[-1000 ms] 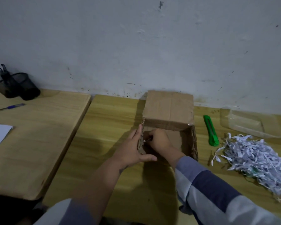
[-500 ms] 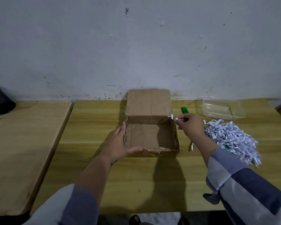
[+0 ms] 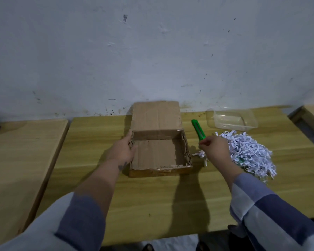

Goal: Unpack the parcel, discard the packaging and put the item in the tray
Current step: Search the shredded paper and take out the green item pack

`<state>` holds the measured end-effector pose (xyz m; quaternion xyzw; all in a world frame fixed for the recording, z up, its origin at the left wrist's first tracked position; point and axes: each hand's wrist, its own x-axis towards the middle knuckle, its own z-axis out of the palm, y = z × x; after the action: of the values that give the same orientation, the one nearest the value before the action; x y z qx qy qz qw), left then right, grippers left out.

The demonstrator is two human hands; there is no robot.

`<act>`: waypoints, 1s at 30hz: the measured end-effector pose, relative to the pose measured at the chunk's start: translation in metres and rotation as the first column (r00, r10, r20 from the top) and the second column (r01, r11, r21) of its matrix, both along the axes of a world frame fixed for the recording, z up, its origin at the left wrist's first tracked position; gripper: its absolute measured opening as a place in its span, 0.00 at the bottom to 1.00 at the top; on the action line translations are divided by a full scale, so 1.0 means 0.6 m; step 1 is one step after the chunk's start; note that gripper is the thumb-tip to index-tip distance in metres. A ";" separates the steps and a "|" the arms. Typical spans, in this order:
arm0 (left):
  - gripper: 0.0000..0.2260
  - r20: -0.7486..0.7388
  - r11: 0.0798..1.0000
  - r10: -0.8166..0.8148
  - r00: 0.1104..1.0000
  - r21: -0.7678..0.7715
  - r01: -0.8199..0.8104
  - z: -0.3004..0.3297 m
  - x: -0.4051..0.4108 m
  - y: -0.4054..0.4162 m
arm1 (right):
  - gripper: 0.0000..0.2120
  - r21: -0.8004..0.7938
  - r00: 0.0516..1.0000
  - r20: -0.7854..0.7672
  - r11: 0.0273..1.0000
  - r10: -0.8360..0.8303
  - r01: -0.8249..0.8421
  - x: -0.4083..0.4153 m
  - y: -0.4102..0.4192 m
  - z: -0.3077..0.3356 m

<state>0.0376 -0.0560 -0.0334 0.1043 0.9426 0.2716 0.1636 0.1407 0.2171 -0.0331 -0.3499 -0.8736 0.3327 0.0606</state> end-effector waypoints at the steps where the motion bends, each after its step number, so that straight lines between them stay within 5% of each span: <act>1: 0.28 0.006 1.000 0.010 1.000 0.006 -0.010 -0.001 -0.002 0.002 | 0.07 -0.030 1.000 -0.007 0.999 0.013 -0.013 -0.003 -0.010 -0.003; 6: 0.25 -0.030 0.992 0.107 0.994 0.076 -0.104 -0.003 0.012 0.011 | 0.21 -0.118 0.988 0.022 0.981 0.155 -0.152 -0.024 -0.056 -0.008; 14: 0.24 -0.141 0.952 0.206 0.968 0.258 -0.165 0.019 0.037 -0.001 | 0.23 -0.101 0.979 -0.158 0.984 0.127 -0.144 -0.030 -0.071 -0.004; 22: 0.24 -0.170 0.946 0.236 0.957 0.265 -0.186 0.018 0.047 -0.001 | 0.24 -0.138 0.971 -0.201 0.978 0.129 -0.158 -0.028 -0.070 -0.011; 25: 0.24 -0.173 0.945 0.257 0.951 0.251 -0.210 0.019 0.049 0.003 | 0.25 0.181 0.950 -0.200 0.962 0.241 -0.206 -0.026 -0.075 -0.014; 27: 0.24 -0.170 0.942 0.272 0.947 0.247 -0.226 0.018 0.050 0.006 | 0.21 0.448 0.878 -0.252 0.853 0.407 -0.267 -0.033 -0.091 -0.006; 30: 0.24 -0.162 0.936 0.285 0.945 0.257 -0.239 0.021 0.050 0.013 | 0.09 0.447 0.751 -0.190 0.737 0.632 -0.507 -0.060 -0.122 0.016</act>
<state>0.0678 -0.0480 -0.0207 0.0220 0.9210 0.3885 0.0184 0.1049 0.1436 -0.0233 0.0177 -0.9618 0.2187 0.1637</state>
